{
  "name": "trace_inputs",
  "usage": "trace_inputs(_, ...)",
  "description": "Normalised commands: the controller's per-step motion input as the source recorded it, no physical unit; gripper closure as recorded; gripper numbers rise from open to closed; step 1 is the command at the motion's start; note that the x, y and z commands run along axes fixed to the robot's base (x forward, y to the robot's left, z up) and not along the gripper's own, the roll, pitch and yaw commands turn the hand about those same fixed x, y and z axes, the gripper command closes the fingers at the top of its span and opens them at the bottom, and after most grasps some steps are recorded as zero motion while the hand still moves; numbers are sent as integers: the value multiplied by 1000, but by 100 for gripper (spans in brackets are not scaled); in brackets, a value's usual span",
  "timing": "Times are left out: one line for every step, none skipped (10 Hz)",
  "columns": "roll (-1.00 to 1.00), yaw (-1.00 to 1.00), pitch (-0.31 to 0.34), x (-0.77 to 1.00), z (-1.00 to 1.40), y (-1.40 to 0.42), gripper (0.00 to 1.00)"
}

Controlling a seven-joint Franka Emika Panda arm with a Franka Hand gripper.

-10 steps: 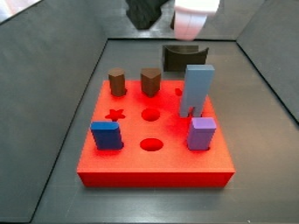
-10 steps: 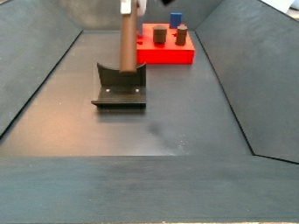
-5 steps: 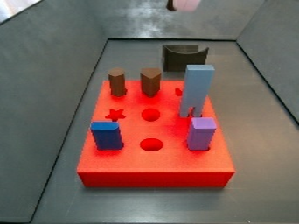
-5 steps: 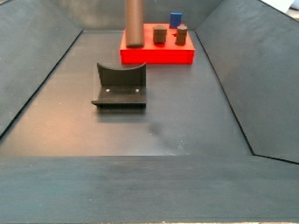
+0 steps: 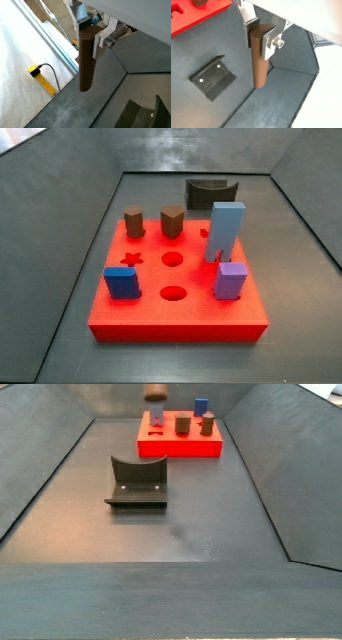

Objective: Pick up the oval object. Move up. Place the oval object on the fixture. Regrasp the oval object. Move to above the board. Insert the oval object.
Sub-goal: Move to above the board.

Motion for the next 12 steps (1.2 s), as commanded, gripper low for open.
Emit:
trace_inputs(-47,47,85,7,426,-29,100)
trace_inputs(-46,42,98,8,266,-26,100)
trace_inputs(-514,1000,40,-490,100,-1000,100)
trace_inputs(-507,1000,38,-485,69,-1000,100)
trace_inputs(-490,1000,7,-462,82,-1000,100)
trace_inputs(-483,1000,-16,-450,65,-1000,100)
trace_inputs(-463,1000,-50,-423,76,-1000,100)
trace_inputs(-450,1000,-74,-400,79,-1000,100)
trace_inputs(-436,1000,-97,-328,76,-882,100)
trace_inputs(-422,1000,-119,-206,59,-610,100)
trace_inputs(-403,1000,-147,-90,48,-322,100)
trace_inputs(-390,1000,-171,-45,35,-192,100)
